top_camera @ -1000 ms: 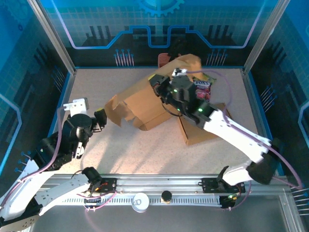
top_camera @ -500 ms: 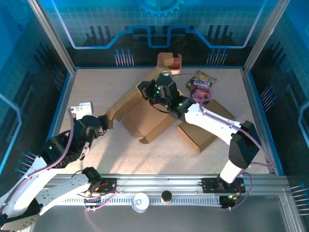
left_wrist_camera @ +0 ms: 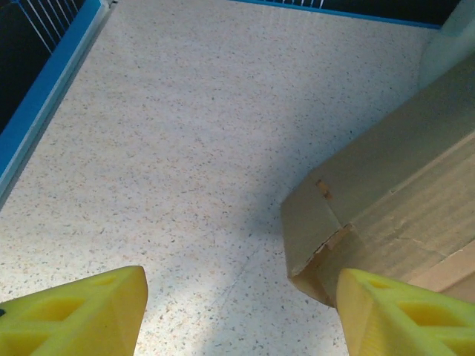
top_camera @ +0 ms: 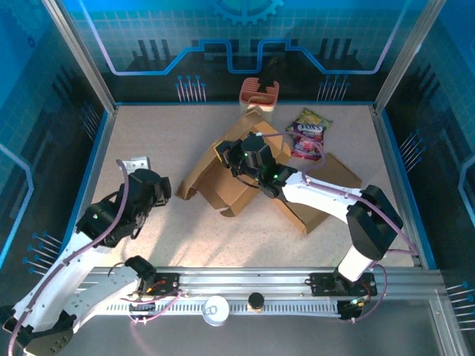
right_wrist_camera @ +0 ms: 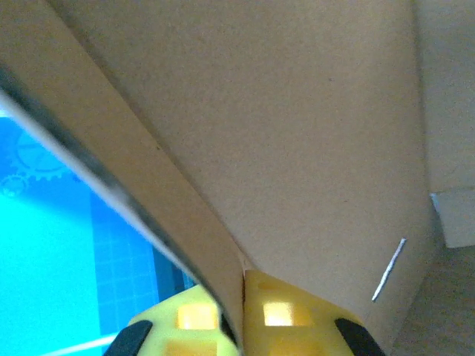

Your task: Fold the paper box

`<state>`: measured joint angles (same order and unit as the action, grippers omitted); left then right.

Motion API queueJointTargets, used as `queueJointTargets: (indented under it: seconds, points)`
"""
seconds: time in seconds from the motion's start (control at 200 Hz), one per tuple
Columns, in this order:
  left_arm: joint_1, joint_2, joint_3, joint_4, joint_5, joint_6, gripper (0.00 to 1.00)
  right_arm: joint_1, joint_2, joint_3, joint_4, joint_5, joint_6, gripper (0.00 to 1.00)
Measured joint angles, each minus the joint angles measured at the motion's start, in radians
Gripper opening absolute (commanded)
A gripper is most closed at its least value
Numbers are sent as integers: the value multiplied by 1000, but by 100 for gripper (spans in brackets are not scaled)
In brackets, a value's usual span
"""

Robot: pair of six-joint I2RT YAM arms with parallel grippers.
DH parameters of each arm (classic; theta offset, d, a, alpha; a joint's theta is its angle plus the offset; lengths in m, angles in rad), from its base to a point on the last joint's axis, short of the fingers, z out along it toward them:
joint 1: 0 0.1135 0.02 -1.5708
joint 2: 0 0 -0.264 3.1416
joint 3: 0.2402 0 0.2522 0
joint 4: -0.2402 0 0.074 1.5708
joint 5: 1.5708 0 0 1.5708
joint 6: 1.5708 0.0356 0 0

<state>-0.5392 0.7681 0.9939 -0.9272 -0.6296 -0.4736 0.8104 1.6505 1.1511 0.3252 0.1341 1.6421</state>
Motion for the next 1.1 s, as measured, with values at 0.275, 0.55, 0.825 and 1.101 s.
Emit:
queueJointTargets:
  seconds: [0.275,0.55,0.825,1.101]
  points:
    - [0,-4,-9,16,18,1,70,56,-53,-6,-21,121,35,0]
    - [0,-17,2,3,6,4,70,151,-90,6,-107,272,143,0]
    - [5,-51,27,-11,-9,8,72,137,32,71,-96,295,204,0]
    - [189,-48,-64,42,95,9,69,62,123,74,-53,203,168,0]
